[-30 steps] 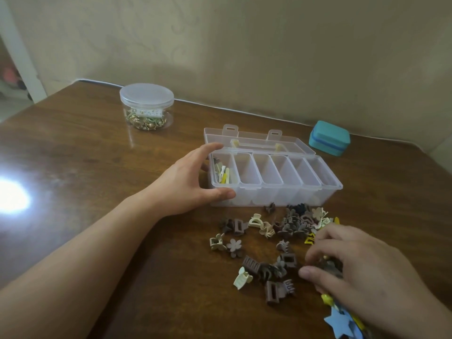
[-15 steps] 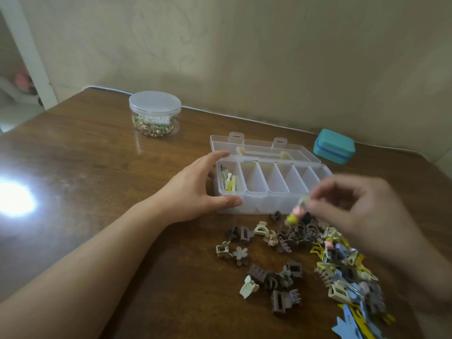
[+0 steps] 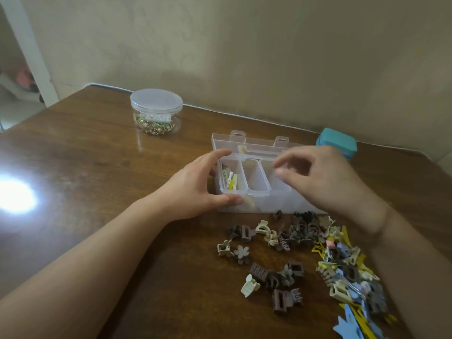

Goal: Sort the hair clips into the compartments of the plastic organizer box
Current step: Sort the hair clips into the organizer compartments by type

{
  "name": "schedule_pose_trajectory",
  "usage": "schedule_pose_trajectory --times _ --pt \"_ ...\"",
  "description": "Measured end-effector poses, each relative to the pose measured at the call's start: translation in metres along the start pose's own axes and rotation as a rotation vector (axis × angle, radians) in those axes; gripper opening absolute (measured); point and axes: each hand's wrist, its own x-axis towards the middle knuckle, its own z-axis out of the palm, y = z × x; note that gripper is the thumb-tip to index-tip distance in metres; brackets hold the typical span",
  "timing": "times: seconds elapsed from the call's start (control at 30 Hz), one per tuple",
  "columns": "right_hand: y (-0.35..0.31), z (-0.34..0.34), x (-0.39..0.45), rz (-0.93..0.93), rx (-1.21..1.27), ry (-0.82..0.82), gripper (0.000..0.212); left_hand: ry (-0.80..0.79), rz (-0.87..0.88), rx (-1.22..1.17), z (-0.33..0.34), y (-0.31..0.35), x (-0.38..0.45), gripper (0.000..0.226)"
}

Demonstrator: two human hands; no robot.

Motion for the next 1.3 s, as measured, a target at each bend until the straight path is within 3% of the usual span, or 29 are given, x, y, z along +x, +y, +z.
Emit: schedule_pose_trajectory --times 0.07,0.17,0.43,0.53,0.67,0.8,0.87,1.03,1.2,1.3 --pt "0.005 -0.019 -0.034 -0.034 -0.001 -0.083 0.004 0.004 0.003 0.015 0.0 -0.001 0.001 0.106" --pt "0.011 -0.032 -0.098 -0.057 -0.084 -0.183 0.018 0.021 0.01 0.031 0.001 -0.001 0.0 0.107" --pt "0.018 0.0 -0.21 0.05 -0.283 -0.019 0.034 0.05 0.032 0.003 0.003 -0.002 0.0 0.105" --pt "0.019 0.012 -0.215 0.038 -0.313 0.131 0.024 0.063 0.036 -0.003 0.003 -0.002 -0.001 0.103" --pt "0.02 0.023 -0.21 -0.024 -0.385 0.278 0.02 0.065 0.033 -0.015 0.004 -0.002 -0.002 0.102" --pt "0.016 0.016 -0.187 0.042 -0.129 0.319 0.018 0.068 0.04 -0.013 0.003 -0.004 -0.002 0.102" --pt "0.009 0.007 -0.157 0.071 0.01 0.266 0.016 0.064 0.044 -0.015 0.003 -0.005 -0.001 0.102" --pt "-0.01 0.009 -0.048 -0.056 0.026 0.206 0.017 0.064 0.042 -0.008 0.003 -0.005 -0.001 0.103" --pt "-0.005 0.039 0.014 -0.037 -0.305 -0.122 0.03 0.049 0.046 -0.02 0.002 -0.005 -0.001 0.101" --pt "-0.005 0.036 0.011 -0.082 -0.277 -0.064 0.026 0.044 0.06 -0.007 0.001 -0.005 -0.001 0.103"
